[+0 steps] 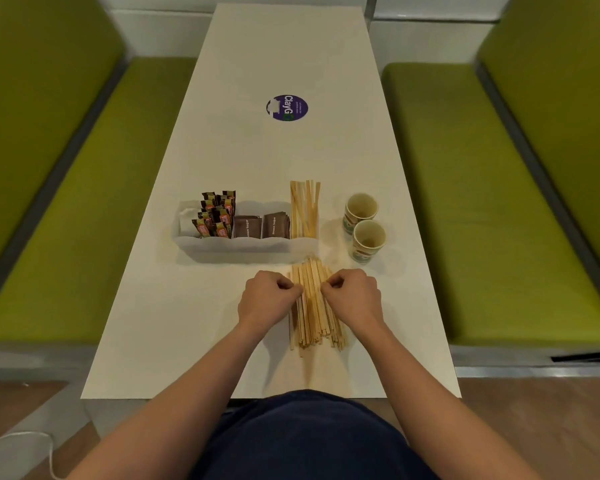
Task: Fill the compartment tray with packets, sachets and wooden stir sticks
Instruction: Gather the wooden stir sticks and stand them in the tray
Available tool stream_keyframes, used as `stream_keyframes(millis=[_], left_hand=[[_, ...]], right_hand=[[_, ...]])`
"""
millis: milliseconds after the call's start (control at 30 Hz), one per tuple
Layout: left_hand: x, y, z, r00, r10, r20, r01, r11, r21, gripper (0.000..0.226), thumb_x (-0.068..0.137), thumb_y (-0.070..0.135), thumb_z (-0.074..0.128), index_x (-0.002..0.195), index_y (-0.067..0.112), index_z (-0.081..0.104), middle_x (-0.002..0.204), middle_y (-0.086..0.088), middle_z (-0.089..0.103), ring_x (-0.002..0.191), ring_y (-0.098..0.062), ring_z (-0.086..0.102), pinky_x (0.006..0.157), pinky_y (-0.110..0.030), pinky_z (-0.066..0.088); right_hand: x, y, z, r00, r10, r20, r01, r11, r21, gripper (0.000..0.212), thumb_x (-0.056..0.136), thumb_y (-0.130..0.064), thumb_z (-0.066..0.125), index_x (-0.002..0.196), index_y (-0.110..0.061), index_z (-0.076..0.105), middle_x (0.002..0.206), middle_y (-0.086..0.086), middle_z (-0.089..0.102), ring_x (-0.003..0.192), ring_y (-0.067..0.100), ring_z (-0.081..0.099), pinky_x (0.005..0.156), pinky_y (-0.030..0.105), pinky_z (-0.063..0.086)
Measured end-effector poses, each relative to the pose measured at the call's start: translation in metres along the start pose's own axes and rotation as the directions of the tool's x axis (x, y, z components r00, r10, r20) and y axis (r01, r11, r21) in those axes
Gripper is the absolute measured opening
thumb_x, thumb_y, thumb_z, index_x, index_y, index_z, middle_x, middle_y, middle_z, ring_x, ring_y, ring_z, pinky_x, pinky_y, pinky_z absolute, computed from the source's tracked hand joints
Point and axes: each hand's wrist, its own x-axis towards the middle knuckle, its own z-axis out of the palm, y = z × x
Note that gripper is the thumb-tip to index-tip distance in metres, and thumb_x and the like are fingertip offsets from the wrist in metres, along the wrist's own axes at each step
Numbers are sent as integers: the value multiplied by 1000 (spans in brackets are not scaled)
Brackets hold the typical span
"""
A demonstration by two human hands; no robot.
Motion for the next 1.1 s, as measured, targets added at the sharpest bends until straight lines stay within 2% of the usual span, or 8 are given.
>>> stream_keyframes(millis=[200,400,533,633,733,833,1000,1100], left_hand=[[4,-2,-8,996,-73,58,82,980,-179,6,82,23,77,82,19,82,79,6,75,83,-13,70,76,-33,59],[8,2,-21,981,-105,163,140,965,-220,9,89,18,73,84,12,78,80,-6,71,68,-19,61,51,-25,47],[5,17,-38,985,7,170,49,946,-320,10,94,16,68,89,10,74,84,-8,70,73,-18,67,57,-26,57],[10,41,-58,988,125,86,-81,912,-402,9,97,15,67,93,10,74,84,-9,71,75,-19,70,62,-31,61],[29,69,-76,976,209,-56,-214,890,-402,9,96,18,68,93,11,74,81,-5,72,70,-16,71,64,-31,62],[51,92,-86,937,293,-192,-336,905,-261,13,95,25,67,92,16,75,82,5,72,65,-5,70,63,-24,57],[83,104,-75,932,305,-197,-344,916,-207,13,95,25,65,92,16,74,83,2,72,78,-19,73,60,-32,62],[95,97,-62,926,324,-195,-350,930,-115,18,95,30,65,95,15,76,84,4,71,81,-19,69,78,-36,60]], right_hand=[[1,-2,-4,999,34,20,-35,997,75,11,83,-30,69,85,-25,79,83,-8,73,88,19,67,84,40,57],[1,-2,-9,999,31,40,-37,986,164,9,83,-27,68,87,-26,76,83,-12,72,86,13,67,84,40,58],[2,0,-12,998,14,63,-24,985,173,8,86,-26,65,87,-26,73,84,-11,71,83,12,66,80,39,59],[2,2,-14,997,-12,74,-3,980,201,6,92,-28,64,91,-26,70,88,-12,69,85,9,64,78,34,57],[1,1,-19,997,-41,71,21,963,268,6,96,-29,64,94,-27,68,92,-12,68,87,7,63,76,28,53],[0,-3,-24,997,-67,24,54,928,370,6,97,-26,63,92,-27,67,92,-11,68,85,10,65,78,31,55],[4,-19,-35,992,-98,-76,124,822,556,6,99,-24,63,98,-28,67,90,-11,70,86,10,67,85,43,60],[12,-34,-41,980,-122,-157,193,769,610,7,100,-23,63,97,-27,67,88,-16,69,85,8,67,85,45,60]])
